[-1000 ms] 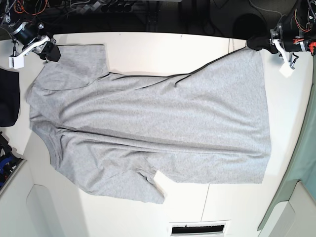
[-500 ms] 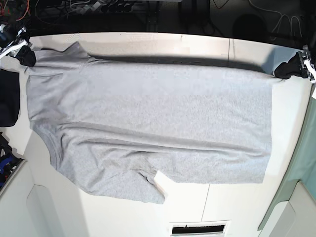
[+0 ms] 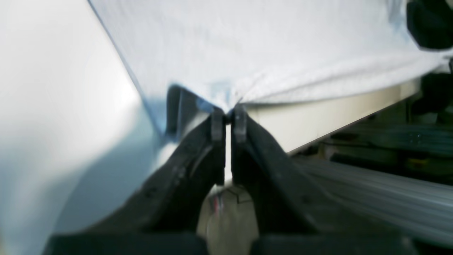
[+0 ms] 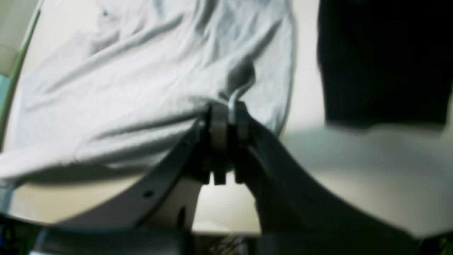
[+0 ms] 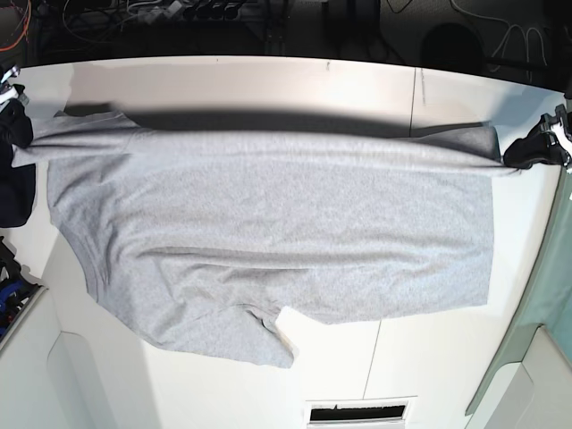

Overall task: Layout the t-shirt on the table in an organized manner, then fold the t-shirt properly
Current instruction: 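Fold the hem edge over the shirt body with both grippers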

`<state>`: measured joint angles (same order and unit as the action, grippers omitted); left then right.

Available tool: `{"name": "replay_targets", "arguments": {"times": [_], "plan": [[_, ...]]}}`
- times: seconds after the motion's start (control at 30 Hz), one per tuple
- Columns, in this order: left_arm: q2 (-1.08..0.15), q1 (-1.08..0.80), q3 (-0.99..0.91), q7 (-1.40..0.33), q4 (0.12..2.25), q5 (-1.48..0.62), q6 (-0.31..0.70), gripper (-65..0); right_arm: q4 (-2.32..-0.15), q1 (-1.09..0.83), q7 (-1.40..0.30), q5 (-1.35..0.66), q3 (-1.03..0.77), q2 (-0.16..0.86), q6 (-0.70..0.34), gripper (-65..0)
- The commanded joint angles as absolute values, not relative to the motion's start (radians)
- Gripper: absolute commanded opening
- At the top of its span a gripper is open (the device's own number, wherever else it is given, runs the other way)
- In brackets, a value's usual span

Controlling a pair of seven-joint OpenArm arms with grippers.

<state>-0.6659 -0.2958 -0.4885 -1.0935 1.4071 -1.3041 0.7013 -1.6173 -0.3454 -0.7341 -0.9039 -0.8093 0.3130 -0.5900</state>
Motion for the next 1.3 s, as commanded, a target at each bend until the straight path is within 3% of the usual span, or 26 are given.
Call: {"name": "replay_targets", "arguments": {"times": [0.0, 0.17, 0.5, 0.93, 1.07, 1.13, 1.2, 1.27], "plan": [[-0.696, -0.264, -0.496, -1.039, 1.417, -1.267, 0.698, -65.0, -1.632, -0.309, -0.691, -0.915, -0.817, 0.336, -0.583, -65.0], [-0.696, -0.166, -0.395, -0.902, 1.414, -1.071, 0.698, -65.0, -1.625, -0.178, -0.646, -0.818, -0.744, 0.338, -0.58, -65.0], [-0.696, -0.046, -0.204, -0.753, 1.243, -0.885, 0.698, -65.0, -1.605, 0.015, -0.572, -0.502, -0.453, 0.338, -0.56, -65.0], [-0.695, -0.022, -0.204, -0.654, 1.092, -0.84, 0.698, -65.0, -1.189, 0.091, -0.387, -0.503, -0.436, 0.36, -0.564, -65.0], [-0.684, -0.023, -0.204, -0.649, 1.077, -0.84, 0.698, -65.0, -1.151, 0.096, -0.373, -0.531, -0.436, 0.36, -0.565, -65.0], [-0.68, -0.023, -0.204, -0.655, 1.077, -0.84, 0.698, -64.5, -1.154, 0.099, -0.374, -0.536, -0.436, 0.361, -0.565, -51.0], [-0.679, -0.023, -0.204, -0.655, 1.077, -0.84, 0.698, -55.5, -1.159, 0.099, -0.374, -0.551, -0.437, 0.368, -0.564, -37.2], [-0.68, -0.022, -0.204, -0.679, 1.078, -0.842, 0.698, -46.0, -1.167, 0.099, -0.394, -0.56, -0.449, 0.371, -0.564, -32.7]]}}
